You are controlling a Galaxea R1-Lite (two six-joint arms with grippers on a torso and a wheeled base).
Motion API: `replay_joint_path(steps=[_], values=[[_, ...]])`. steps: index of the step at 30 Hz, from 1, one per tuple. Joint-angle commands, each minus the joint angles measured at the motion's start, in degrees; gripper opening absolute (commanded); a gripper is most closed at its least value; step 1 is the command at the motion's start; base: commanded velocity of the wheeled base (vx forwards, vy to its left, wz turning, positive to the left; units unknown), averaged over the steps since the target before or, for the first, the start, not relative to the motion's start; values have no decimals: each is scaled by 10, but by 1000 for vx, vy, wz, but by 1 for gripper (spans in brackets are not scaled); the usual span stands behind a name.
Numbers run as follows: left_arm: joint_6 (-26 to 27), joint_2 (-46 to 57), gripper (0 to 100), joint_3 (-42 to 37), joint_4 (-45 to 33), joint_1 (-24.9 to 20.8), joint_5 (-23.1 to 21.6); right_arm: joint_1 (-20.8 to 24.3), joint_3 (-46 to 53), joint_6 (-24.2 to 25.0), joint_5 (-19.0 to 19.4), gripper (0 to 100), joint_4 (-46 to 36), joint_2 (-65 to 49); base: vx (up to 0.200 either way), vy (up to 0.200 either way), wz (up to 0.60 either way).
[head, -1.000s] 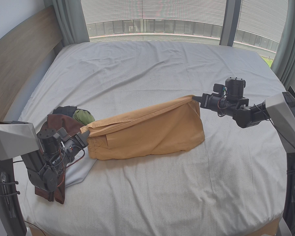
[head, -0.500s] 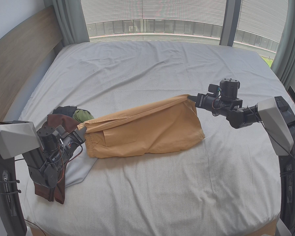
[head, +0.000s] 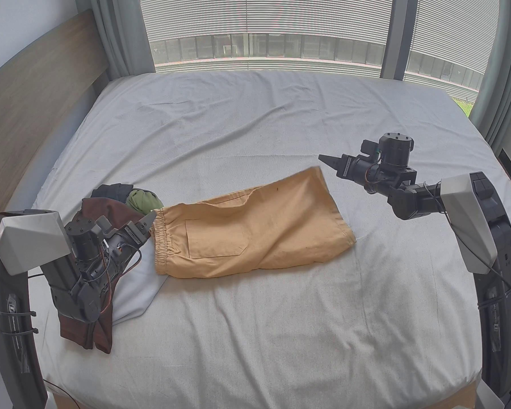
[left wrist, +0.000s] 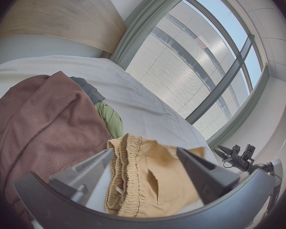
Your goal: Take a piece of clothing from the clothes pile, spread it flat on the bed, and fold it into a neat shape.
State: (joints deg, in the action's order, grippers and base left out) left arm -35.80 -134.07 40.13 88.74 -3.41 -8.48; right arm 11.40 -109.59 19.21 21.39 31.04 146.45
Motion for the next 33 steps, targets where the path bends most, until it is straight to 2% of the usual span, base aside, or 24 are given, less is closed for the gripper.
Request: replay_joint_path(steps=[1, 6, 13, 17, 18, 23, 25, 26, 33], values=[[-1, 1, 100, 14, 0, 2, 1, -1, -46, 10, -19, 100, 0, 16, 0, 0, 0], [-1, 31, 100, 2, 0, 7, 7, -4, -28, 10, -21, 100, 0, -9, 0, 0, 0], [-1, 63, 100, -39, 0, 2, -1, 0, 84, 12, -21, 100, 7, -66, 0, 0, 0], [-1, 72, 100, -46, 0, 1, -9, 1, 141, 13, -20, 100, 39, -92, 0, 0, 0], [-1, 82, 100, -55, 0, 1, -18, 3, 191, 17, -19, 100, 73, -111, 0, 0, 0], [-1, 107, 100, -80, 0, -1, -47, 13, 320, 43, -7, 100, 143, -158, 0, 0, 0], [-1, 112, 100, -86, 0, -2, -53, 13, 345, 43, 0, 100, 157, -166, 0, 0, 0], [2, 122, 100, -99, 0, -3, -66, 13, 394, 43, 8, 100, 185, -175, 0, 0, 0], [15, 143, 100, -128, 1, -11, -93, 22, 533, 43, 15, 100, 280, -172, 0, 0, 0]])
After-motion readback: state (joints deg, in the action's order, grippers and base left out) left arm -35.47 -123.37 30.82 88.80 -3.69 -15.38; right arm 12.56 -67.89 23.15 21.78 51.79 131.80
